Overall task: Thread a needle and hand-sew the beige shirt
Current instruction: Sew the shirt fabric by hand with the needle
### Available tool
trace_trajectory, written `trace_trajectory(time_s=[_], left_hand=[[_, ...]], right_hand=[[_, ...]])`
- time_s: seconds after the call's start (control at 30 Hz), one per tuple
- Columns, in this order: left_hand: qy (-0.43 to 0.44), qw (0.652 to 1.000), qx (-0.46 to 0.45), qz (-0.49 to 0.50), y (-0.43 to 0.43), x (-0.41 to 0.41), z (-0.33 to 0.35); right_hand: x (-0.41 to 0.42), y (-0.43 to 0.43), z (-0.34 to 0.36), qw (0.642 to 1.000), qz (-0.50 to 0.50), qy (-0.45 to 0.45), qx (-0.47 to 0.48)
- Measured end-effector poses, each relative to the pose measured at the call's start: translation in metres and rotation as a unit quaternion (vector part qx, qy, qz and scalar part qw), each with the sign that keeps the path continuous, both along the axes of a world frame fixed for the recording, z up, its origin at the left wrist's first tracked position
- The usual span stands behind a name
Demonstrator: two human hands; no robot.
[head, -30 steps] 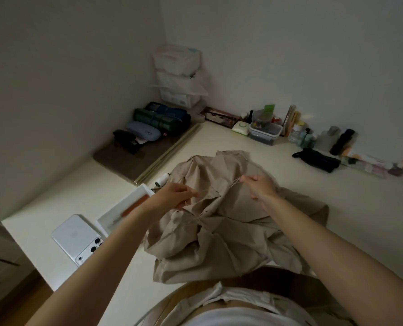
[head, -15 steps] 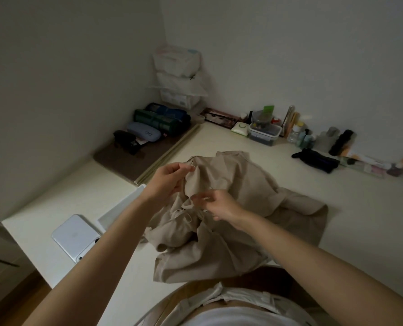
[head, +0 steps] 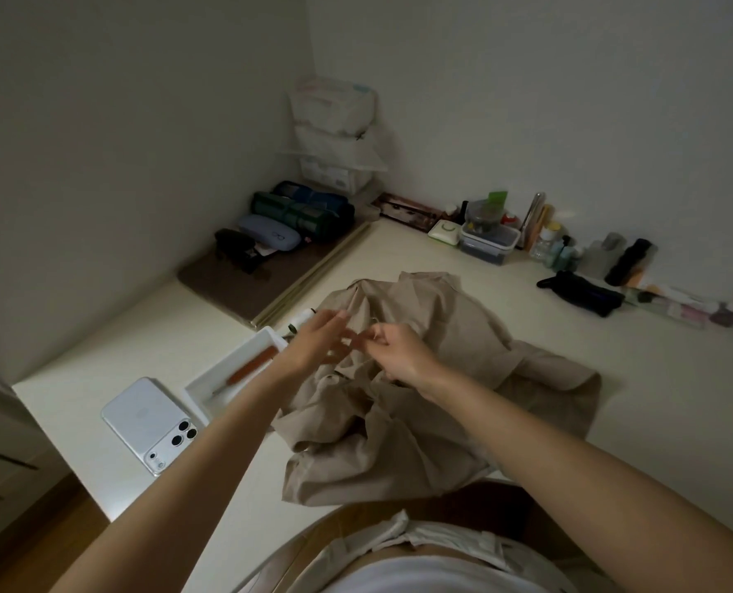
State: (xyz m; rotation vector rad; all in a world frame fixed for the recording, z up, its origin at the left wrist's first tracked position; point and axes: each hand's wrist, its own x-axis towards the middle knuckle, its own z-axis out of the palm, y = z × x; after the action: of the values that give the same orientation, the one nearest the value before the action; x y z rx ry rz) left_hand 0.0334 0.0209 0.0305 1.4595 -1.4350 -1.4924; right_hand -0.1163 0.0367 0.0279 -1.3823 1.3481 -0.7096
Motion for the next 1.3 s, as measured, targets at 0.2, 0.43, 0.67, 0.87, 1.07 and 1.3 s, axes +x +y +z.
trace_trajectory(time_s=[0.2,0.43,0.67,0.87,1.07,1.3], left_hand=[[-0.193,0.966,0.018,-0.172,0.012,0.007,-0.017],[-0.317,0.919,-0.132,-0.195,0.010,0.015,-0.015],[-0.232,0.948,-0.149,-0.157,0.005,0.011,-0.013],[-0.208,0.957,-0.148,-0.135,-0.001,0.010,-0.004],[-0.206,0.956,-0.164,-0.127,-0.004,0.007,-0.002],[-0.190,0.956,-0.166,-0.147,-0.004,0.005,0.000]], right_hand=[[-0.015,-0.012,-0.006,0.998,-0.059,0.012,-0.010],[-0.040,-0.027,-0.020,0.986,-0.146,0.080,0.012],[-0.057,-0.023,-0.030,0.983,-0.112,0.116,0.089],[-0.065,-0.020,-0.018,0.947,0.050,0.274,0.161],[-0.056,-0.012,-0.002,0.961,0.007,0.278,-0.017],[-0.038,-0.007,-0.006,0.990,0.015,0.129,-0.056]])
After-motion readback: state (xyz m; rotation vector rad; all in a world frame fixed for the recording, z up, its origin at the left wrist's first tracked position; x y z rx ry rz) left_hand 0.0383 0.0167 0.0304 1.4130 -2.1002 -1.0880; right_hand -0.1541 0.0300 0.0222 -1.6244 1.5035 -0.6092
